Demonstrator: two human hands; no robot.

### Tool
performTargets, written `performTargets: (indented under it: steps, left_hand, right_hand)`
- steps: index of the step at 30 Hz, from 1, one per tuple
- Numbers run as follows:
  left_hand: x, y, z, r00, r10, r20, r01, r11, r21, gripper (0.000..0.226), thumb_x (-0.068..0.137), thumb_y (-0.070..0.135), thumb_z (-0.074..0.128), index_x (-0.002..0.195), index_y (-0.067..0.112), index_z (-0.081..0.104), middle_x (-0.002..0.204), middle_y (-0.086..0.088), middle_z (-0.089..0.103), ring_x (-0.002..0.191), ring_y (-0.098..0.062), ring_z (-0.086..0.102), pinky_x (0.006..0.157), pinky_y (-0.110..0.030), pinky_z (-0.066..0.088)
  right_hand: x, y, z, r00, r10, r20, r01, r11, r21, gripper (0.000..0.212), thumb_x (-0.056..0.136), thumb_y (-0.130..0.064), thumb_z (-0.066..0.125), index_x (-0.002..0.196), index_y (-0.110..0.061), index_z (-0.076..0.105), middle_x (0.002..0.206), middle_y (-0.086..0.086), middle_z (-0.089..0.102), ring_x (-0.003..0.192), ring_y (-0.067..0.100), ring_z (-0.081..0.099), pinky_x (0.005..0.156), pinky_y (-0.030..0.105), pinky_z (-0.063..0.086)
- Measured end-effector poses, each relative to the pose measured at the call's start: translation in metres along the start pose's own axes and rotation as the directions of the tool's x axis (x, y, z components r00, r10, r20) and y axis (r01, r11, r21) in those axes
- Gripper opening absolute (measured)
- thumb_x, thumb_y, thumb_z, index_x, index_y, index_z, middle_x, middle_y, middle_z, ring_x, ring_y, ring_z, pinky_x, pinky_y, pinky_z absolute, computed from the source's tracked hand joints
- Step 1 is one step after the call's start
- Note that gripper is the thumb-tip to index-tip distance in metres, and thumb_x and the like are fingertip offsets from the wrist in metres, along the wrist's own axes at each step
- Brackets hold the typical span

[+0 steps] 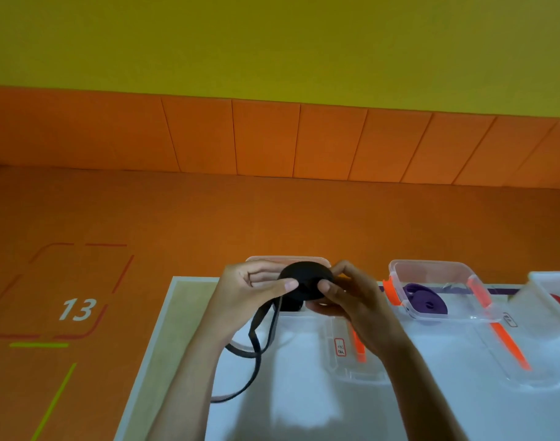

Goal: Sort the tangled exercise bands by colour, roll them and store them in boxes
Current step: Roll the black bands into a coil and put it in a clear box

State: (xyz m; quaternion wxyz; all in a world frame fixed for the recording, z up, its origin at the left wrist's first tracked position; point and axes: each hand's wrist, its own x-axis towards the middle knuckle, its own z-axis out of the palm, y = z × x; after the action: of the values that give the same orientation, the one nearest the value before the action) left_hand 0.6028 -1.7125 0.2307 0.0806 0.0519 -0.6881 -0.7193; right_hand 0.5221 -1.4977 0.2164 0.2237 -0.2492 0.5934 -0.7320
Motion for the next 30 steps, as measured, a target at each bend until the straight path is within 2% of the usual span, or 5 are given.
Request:
performTargets:
  steps: [4,10,18,23,30]
  left_hand:
    - [0.001,-0.001,-0.005,1.0,0.014,0.005,-0.014,0.998,0.066,0.021,0.082,0.018,0.091,0.102,0.022,0.086,0.102,-0.002,0.084,0.097,-0.02,0.081,0.081,-0.022,0.061]
    - [-0.005,-0.002,-0.004,0.998,0.017,0.063,-0.027,0.988,0.149,0.02,0.084,0.012,0.09,0.103,0.018,0.085,0.099,0.002,0.084,0.097,-0.017,0.08,0.088,-0.026,0.062]
    - [-0.008,-0.002,-0.009,0.996,-0.02,0.081,0.009,0.991,0.137,0.023,0.083,0.016,0.091,0.105,0.016,0.084,0.103,0.001,0.083,0.101,-0.017,0.08,0.09,-0.025,0.062]
    - [-0.009,-0.002,-0.012,0.989,-0.062,0.136,0.015,0.945,0.326,0.02,0.083,0.018,0.09,0.101,0.025,0.085,0.096,0.011,0.083,0.095,-0.007,0.079,0.085,-0.016,0.059]
    - [-0.009,0.003,-0.002,0.986,-0.025,0.167,-0.004,0.986,0.167,0.021,0.089,0.019,0.086,0.11,0.023,0.084,0.107,0.004,0.083,0.104,-0.014,0.079,0.089,-0.02,0.059]
  right_hand:
    - [-0.001,0.006,0.002,0.991,0.123,0.047,-0.126,0.991,0.054,0.04,0.088,-0.032,0.081,0.102,-0.005,0.056,0.123,0.017,0.073,0.112,0.041,0.072,0.086,0.042,0.064]
    - [0.005,-0.016,-0.004,0.991,0.125,0.051,-0.078,0.841,-0.536,0.02,0.082,-0.037,0.078,0.098,-0.028,0.071,0.095,-0.019,0.078,0.088,0.012,0.079,0.068,0.027,0.064]
    - [0.0,-0.007,-0.008,0.995,0.098,-0.034,-0.103,0.951,-0.292,0.023,0.079,-0.025,0.08,0.094,-0.008,0.073,0.103,0.004,0.078,0.098,0.027,0.078,0.078,0.036,0.065]
    - [0.0,-0.009,-0.008,0.986,0.162,0.045,-0.096,0.764,-0.638,0.025,0.085,-0.029,0.083,0.108,-0.031,0.074,0.088,-0.039,0.072,0.091,-0.009,0.072,0.07,0.007,0.054]
    - [0.0,-0.016,-0.011,0.999,-0.026,0.044,0.046,0.826,-0.562,0.022,0.088,-0.014,0.076,0.101,-0.032,0.072,0.092,-0.03,0.076,0.09,0.001,0.075,0.073,0.014,0.058]
